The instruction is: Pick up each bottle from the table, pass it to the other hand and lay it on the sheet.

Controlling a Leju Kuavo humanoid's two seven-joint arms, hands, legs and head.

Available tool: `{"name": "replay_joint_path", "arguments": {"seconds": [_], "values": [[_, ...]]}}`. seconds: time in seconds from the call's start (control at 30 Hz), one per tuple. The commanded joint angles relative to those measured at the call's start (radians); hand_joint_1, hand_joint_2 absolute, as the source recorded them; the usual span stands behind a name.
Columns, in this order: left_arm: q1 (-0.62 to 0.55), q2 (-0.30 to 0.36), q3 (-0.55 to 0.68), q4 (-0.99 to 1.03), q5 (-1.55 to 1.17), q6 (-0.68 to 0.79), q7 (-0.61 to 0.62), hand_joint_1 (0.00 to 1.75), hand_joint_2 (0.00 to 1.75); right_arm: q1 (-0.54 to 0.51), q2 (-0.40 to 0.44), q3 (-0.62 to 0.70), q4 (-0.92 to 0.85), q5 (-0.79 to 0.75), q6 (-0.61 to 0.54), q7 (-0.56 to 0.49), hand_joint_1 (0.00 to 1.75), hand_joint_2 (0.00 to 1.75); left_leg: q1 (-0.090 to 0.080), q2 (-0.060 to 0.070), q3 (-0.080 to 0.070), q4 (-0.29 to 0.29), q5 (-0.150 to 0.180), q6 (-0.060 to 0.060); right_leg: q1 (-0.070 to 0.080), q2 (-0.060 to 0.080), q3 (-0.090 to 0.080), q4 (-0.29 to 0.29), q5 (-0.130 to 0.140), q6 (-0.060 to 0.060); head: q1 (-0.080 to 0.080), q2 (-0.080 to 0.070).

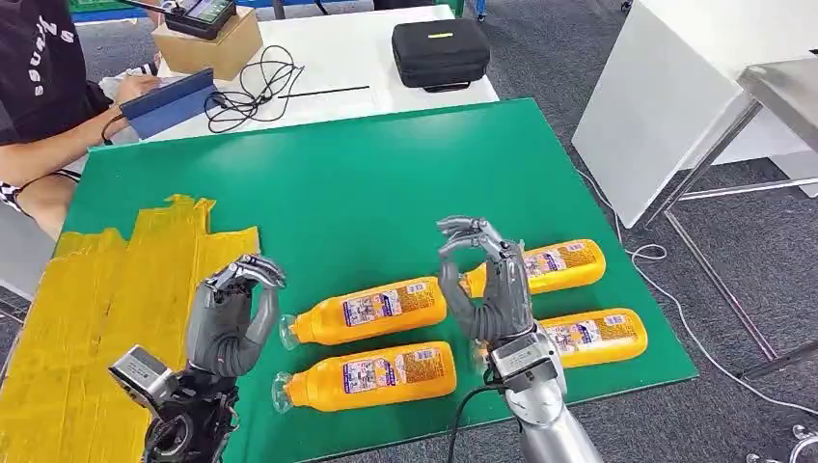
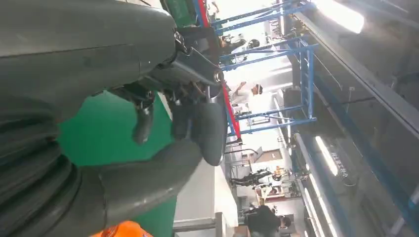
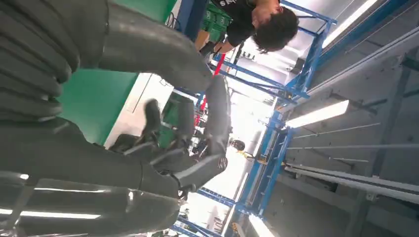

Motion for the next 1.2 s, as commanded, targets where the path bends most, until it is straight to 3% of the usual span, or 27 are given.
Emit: {"name": "replay_joint_path", "arguments": {"seconds": [0.03,0.2,0.53,0.57,0.6,0.63,0.7,1.2], "values": [[-0.107,0.000,-0.081,-0.034,-0.033,0.237,-0.112,1.75,1.75,-0.024,0.046,0.169,0.069,-0.002,-0.151,-0.074,1.75,1.75,0.003,0.001,0.003,0.002,-0.003,-0.003,0.003,-0.001,0.004,0.001,-0.003,-0.002,0.000,0.000],[-0.103,0.017,-0.106,-0.037,-0.029,0.264,-0.111,1.75,1.75,-0.034,0.008,0.198,0.048,-0.011,-0.183,-0.062,1.75,1.75,0.003,0.002,0.008,0.000,-0.004,-0.004,0.003,-0.001,0.009,-0.001,-0.003,-0.003,0.000,0.000],[-0.110,0.014,-0.106,-0.041,-0.020,0.283,-0.115,1.75,1.75,-0.055,-0.006,0.186,0.023,0.005,-0.216,-0.028,1.75,1.75,0.001,0.001,0.005,0.001,-0.002,-0.002,0.002,-0.001,0.006,0.000,-0.002,-0.002,0.000,0.000],[-0.107,0.010,-0.103,-0.039,-0.020,0.284,-0.112,1.75,1.75,-0.053,-0.007,0.184,0.022,0.015,-0.221,-0.023,1.08,1.75,0.001,0.001,0.004,0.000,-0.001,-0.001,0.001,-0.001,0.005,0.000,-0.001,-0.001,0.000,0.000],[-0.107,0.006,-0.101,-0.032,-0.021,0.277,-0.105,0.51,1.75,-0.050,-0.010,0.178,0.021,0.038,-0.243,-0.016,0.02,1.75,0.002,0.002,0.007,0.001,-0.003,-0.003,0.002,-0.001,0.008,-0.001,-0.003,-0.002,0.000,0.000],[-0.107,0.004,-0.099,-0.025,-0.022,0.278,-0.105,0.00,1.75,-0.048,-0.012,0.174,0.020,0.052,-0.256,-0.013,0.00,1.75,0.001,0.001,0.004,0.000,-0.002,-0.002,0.001,-0.001,0.005,-0.001,-0.002,-0.002,0.000,0.000],[-0.117,0.001,-0.096,-0.006,-0.026,0.270,-0.102,0.00,1.75,-0.045,-0.023,0.171,0.019,0.114,-0.282,0.017,0.00,1.75,0.001,0.000,0.006,0.000,-0.002,-0.002,0.002,-0.002,0.007,-0.001,-0.002,-0.002,0.000,0.000],[-0.120,-0.001,-0.096,-0.002,-0.026,0.270,-0.102,0.00,1.75,-0.043,-0.025,0.168,0.015,0.113,-0.283,0.016,0.00,1.75,0.002,0.001,0.007,0.001,-0.003,-0.002,0.002,-0.002,0.007,0.000,-0.003,-0.002,0.000,0.000]]}}
